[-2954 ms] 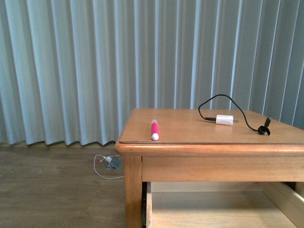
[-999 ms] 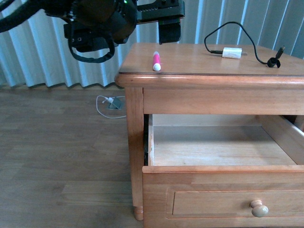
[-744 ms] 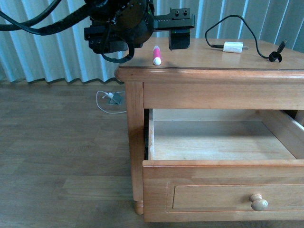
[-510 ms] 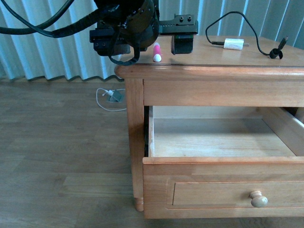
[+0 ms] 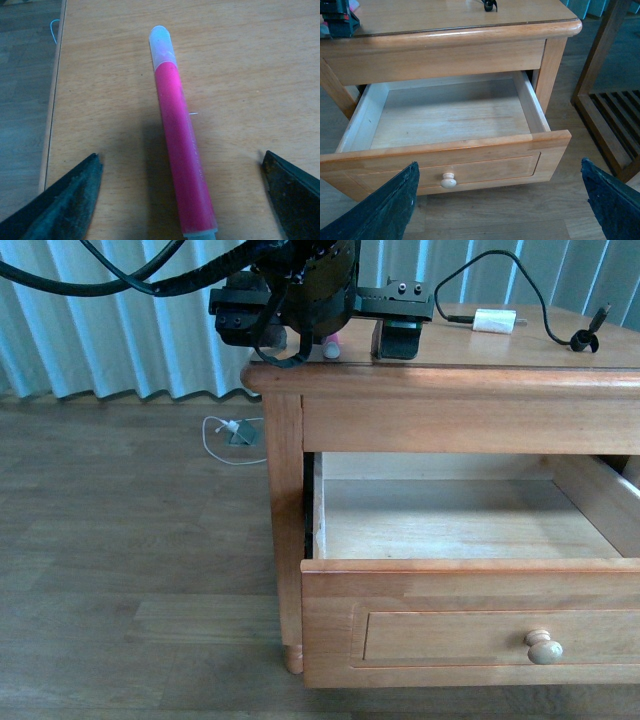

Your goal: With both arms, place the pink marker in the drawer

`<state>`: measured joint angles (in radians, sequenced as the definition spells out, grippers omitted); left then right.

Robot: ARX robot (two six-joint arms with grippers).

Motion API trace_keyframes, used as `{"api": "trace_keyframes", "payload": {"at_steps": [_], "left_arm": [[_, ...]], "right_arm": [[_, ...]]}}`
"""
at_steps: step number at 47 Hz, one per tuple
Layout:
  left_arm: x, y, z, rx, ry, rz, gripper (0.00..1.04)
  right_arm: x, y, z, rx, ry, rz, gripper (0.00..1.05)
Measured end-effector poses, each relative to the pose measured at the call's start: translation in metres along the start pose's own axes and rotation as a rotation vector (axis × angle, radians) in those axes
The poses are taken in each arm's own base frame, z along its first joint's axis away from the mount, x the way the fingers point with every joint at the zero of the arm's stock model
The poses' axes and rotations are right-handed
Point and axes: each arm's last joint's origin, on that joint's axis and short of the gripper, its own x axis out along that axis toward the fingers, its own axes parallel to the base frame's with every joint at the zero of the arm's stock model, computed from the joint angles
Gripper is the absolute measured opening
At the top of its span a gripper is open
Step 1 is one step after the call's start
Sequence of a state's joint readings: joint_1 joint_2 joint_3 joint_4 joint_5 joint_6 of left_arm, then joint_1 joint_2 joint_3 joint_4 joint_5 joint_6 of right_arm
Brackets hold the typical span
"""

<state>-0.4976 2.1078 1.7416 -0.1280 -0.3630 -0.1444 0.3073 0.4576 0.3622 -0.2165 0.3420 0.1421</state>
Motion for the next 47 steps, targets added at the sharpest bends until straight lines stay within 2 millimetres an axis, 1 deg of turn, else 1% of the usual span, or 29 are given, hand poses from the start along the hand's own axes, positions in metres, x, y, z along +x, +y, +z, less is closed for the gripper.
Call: {"api": "trace_keyframes", "payload": {"at_steps": [3,4,6,8,12,15,20,22,29,33,41,47], "left_arm": [[0.0,0.0,0.0,0.002,0.004,-0.005,0.89],[0.0,0.0,-0.001,0.004,0.008,-0.005,0.83],[0.0,0.0,-0.001,0.006,0.008,-0.003,0.76],[0.0,0.0,-0.001,0.008,0.009,-0.003,0.66],[0.0,0.001,-0.001,0.013,0.009,0.006,0.5],[0.001,0.004,-0.001,0.013,0.012,0.011,0.36],[-0.001,0.011,-0.001,0.004,0.006,0.005,0.16],[-0.002,0.014,-0.002,-0.001,-0.001,-0.005,0.15],[-0.009,0.023,-0.006,-0.017,-0.036,-0.063,0.15],[-0.017,0.031,-0.009,-0.017,-0.052,-0.102,0.15],[-0.043,0.045,-0.011,0.004,-0.111,-0.218,0.15],[-0.071,0.054,-0.01,0.082,-0.184,-0.318,0.15]], "right_arm": [[0.0,0.0,0.0,0.0,0.0,0.0,0.96],[0.0,0.0,0.0,0.0,0.0,0.0,0.96],[0.0,0.0,0.0,0.0,0.0,0.0,0.96],[0.0,0.0,0.0,0.0,0.0,0.0,0.96],[0.0,0.0,0.0,0.0,0.0,0.0,0.96],[0.0,0.0,0.0,0.0,0.0,0.0,0.96],[0.0,0.0,0.0,0.0,0.0,0.0,0.96],[0.0,0.0,0.0,0.0,0.0,0.0,0.96],[0.0,0.0,0.0,0.0,0.0,0.0,0.96],[0.0,0.0,0.0,0.0,0.0,0.0,0.96],[0.0,0.0,0.0,0.0,0.0,0.0,0.96],[0.0,0.0,0.0,0.0,0.0,0.0,0.96]]}}
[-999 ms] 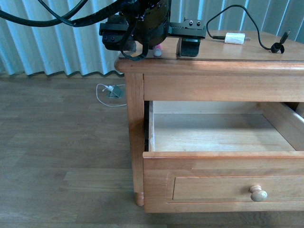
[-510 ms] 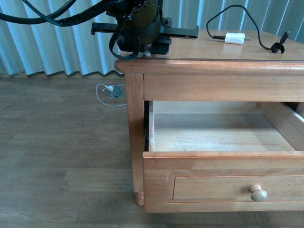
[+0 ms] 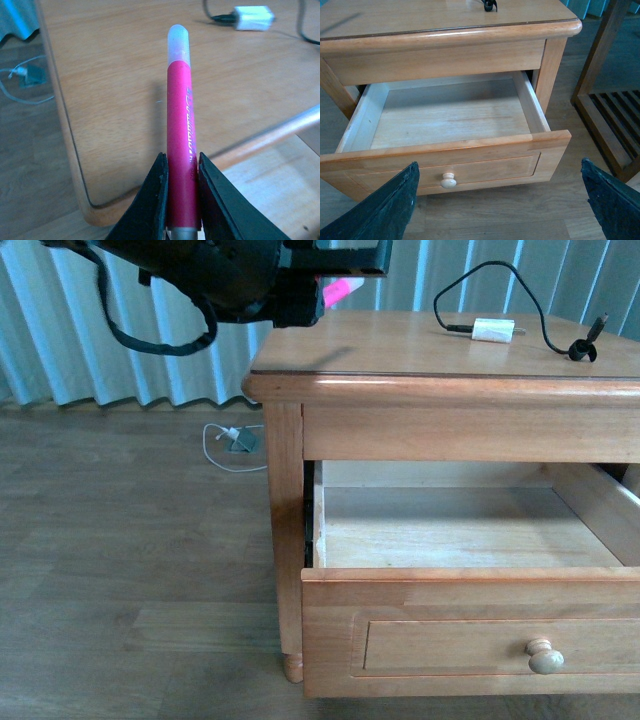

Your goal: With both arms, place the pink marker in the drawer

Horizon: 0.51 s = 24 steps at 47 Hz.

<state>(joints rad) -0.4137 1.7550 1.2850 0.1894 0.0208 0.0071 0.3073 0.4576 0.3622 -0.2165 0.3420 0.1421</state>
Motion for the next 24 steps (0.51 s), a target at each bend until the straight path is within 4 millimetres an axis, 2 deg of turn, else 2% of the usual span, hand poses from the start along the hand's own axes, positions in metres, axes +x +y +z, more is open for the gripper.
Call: {"api": "trace_keyframes", "payload": {"at_steps": [7,12,19,24], "left_arm": [[-0.032,-0.002,0.0,0.097,-0.012,-0.139,0.15],[-0.045,-0.004,-0.008,0.147,0.01,-0.222,0.15],[-0.05,-0.004,-0.021,0.231,0.057,-0.267,0.15],[-0.045,-0.006,-0.037,0.321,0.101,-0.28,0.15]], "right_arm": [[0.0,0.0,0.0,0.0,0.0,0.0,0.96],[0.0,0.0,0.0,0.0,0.0,0.0,0.96],[0.0,0.0,0.0,0.0,0.0,0.0,0.96],[0.0,0.0,0.0,0.0,0.0,0.0,0.96]]}}
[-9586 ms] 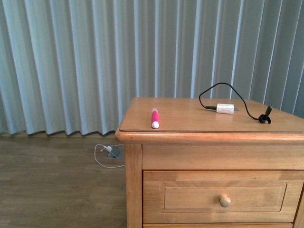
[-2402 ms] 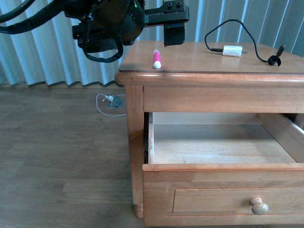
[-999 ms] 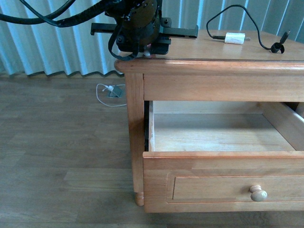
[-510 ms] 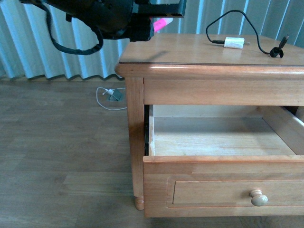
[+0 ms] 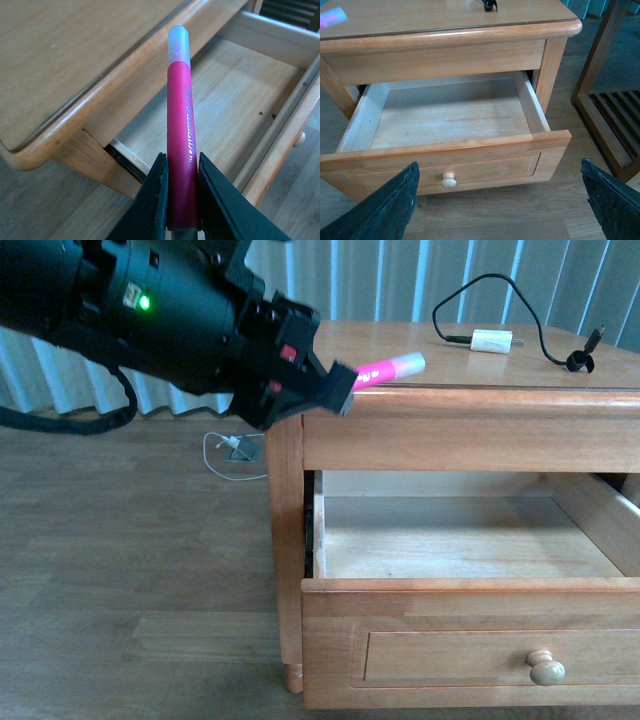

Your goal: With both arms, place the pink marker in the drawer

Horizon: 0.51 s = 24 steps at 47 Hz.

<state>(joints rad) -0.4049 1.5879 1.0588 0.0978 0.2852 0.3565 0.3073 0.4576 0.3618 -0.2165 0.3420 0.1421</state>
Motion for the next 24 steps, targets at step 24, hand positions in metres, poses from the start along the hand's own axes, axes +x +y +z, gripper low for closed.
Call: {"api": "trace_keyframes", "payload": {"at_steps": [24], "left_arm": [[0.086,-0.036,-0.041,0.112,0.18,-0.016,0.15]], "right_arm": [[0.0,0.0,0.0,0.0,0.0,0.0,0.96]]}}
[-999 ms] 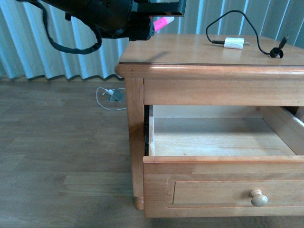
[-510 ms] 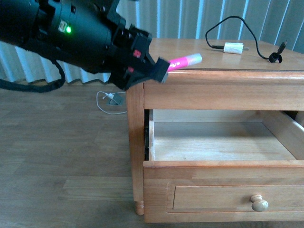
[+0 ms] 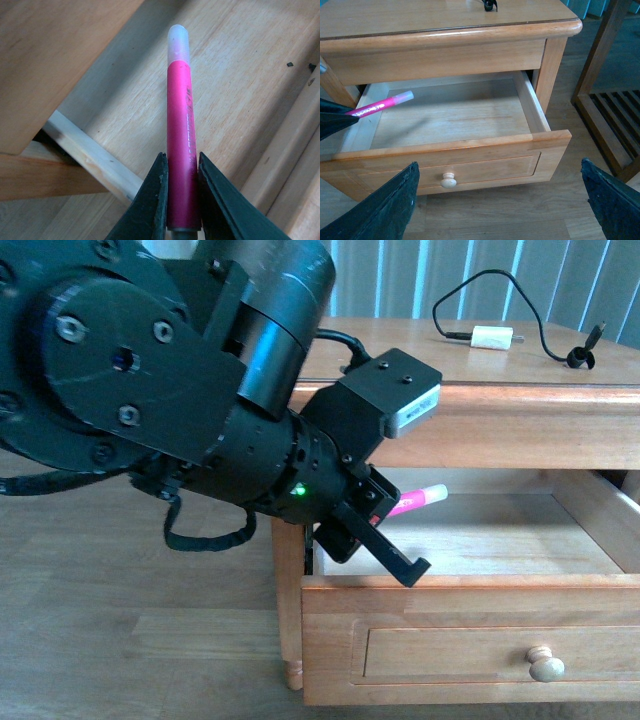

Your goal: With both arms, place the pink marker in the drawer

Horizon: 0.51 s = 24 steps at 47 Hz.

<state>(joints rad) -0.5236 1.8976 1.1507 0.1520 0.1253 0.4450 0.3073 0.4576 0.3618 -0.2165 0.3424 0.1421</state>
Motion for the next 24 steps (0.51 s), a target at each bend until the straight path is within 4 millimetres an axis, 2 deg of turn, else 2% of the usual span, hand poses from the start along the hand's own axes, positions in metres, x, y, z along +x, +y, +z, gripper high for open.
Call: {"api": "trace_keyframes", "payload": {"at_steps": [13,20,24], "left_arm": [[0.017,-0.01,0.008,0.012,0.002,-0.008,0.16],[0.018,-0.014,0.01,0.001,-0.004,-0.019,0.38],[0.017,-0.013,0.011,-0.042,-0.012,-0.008,0.56]], "right_arm": [[0.0,0.0,0.0,0.0,0.0,0.0,0.96],[0.0,0.0,0.0,0.0,0.0,0.0,0.96],[0.0,0.0,0.0,0.0,0.0,0.0,0.96]]}}
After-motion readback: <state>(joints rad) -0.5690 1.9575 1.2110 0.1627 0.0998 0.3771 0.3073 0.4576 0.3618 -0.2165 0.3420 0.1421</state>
